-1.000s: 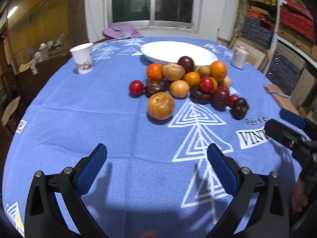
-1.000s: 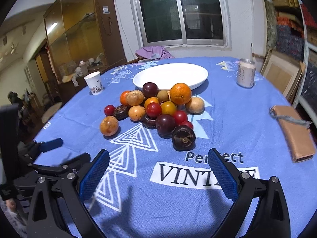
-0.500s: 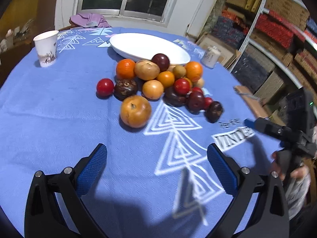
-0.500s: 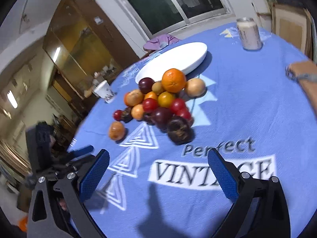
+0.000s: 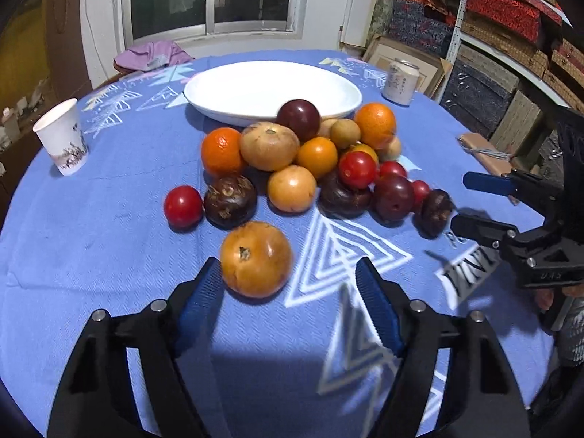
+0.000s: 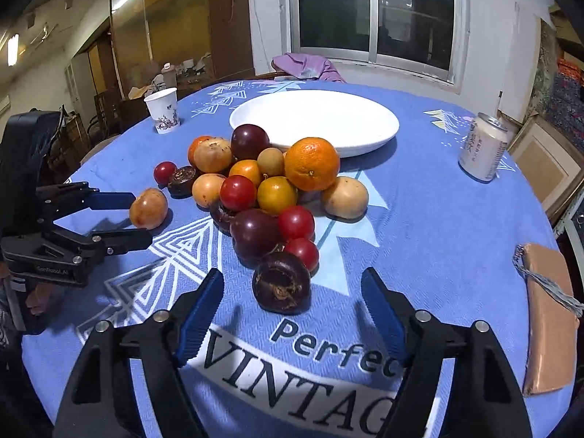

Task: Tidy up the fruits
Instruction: 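Grasp the dark mangosteen with the right tool while the left tool grasps a tan pear, then place the mangosteen on the white plate with the right tool while the left tool places the pear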

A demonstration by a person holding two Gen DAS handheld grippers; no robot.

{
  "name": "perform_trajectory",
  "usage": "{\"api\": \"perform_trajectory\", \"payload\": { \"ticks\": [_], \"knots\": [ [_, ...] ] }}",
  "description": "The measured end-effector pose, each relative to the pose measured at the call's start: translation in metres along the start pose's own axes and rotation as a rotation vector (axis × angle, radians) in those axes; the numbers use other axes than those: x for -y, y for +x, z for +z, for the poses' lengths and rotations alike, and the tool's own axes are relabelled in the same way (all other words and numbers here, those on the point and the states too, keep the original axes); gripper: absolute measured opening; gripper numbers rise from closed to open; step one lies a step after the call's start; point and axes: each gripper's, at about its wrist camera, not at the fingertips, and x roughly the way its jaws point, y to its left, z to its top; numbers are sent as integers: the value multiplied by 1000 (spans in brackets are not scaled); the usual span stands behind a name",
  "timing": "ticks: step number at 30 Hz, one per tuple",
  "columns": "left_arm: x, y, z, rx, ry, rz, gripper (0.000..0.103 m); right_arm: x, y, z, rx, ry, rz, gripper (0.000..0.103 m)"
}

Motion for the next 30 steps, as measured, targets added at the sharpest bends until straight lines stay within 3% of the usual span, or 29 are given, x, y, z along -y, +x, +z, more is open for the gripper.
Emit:
{"api": "perform_trajectory", "payload": {
  "ticks": [2, 6, 9, 13, 15, 20, 25, 30],
  "knots": [
    [-1, 1, 1, 9, -4, -1, 74, -2, 4, -2, -7, -10, 16, 75],
    [-6, 7, 2, 3, -11, 10, 74, -7, 13, -3, -44, -31, 40, 47],
    [-13, 12, 1, -20, -39, 8, 74, -7, 21, -4, -81, -23, 52, 39],
    [-22, 13, 1, -20, -86, -19, 72, -3, 20, -4, -80, 3, 72, 39],
    [-22, 12, 2, -9, -79, -15, 56, -3, 20, -5, -77, 6, 75, 39],
    [-20, 12, 2, 8, -61, 3, 45, -1, 20, -5, -75, 23, 86, 39],
    [-16, 12, 3, 23, -35, 14, 43, 1, 21, -4, -74, 35, 95, 38],
    [-18, 5, 2, 48, -56, -21, 42, 6, 15, -3, -46, 65, 95, 38]
  ]
}}
